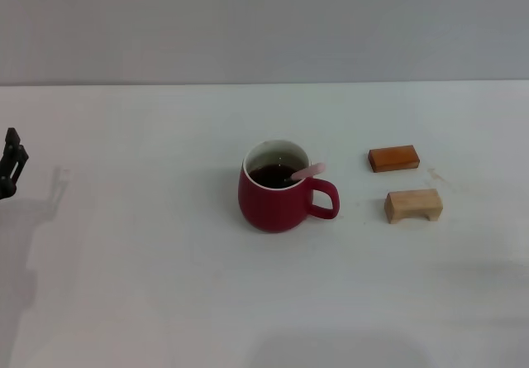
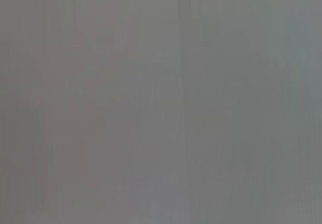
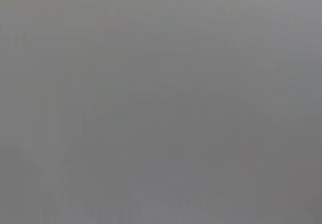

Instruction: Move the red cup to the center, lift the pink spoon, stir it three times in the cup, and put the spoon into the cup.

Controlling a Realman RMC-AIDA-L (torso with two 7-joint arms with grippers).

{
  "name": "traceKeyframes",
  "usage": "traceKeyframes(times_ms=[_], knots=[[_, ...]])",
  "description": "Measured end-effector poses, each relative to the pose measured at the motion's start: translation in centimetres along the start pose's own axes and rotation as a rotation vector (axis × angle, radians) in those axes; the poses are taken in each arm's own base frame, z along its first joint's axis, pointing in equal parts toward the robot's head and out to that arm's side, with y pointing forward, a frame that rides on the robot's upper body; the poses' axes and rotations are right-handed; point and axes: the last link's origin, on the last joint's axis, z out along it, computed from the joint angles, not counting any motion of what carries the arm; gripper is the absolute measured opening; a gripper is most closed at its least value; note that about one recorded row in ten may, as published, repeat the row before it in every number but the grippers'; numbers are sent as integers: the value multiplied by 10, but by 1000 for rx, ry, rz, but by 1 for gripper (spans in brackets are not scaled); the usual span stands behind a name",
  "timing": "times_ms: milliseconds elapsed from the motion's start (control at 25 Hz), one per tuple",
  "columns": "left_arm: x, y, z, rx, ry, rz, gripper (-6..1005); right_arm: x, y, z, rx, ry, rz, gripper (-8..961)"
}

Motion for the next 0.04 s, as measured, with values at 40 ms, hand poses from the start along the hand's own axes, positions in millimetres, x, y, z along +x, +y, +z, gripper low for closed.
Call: traceKeyframes(times_ms=[40], knots=[[0,0,0,0,0,0,840,0,0,-1,0,-2,-3,639]])
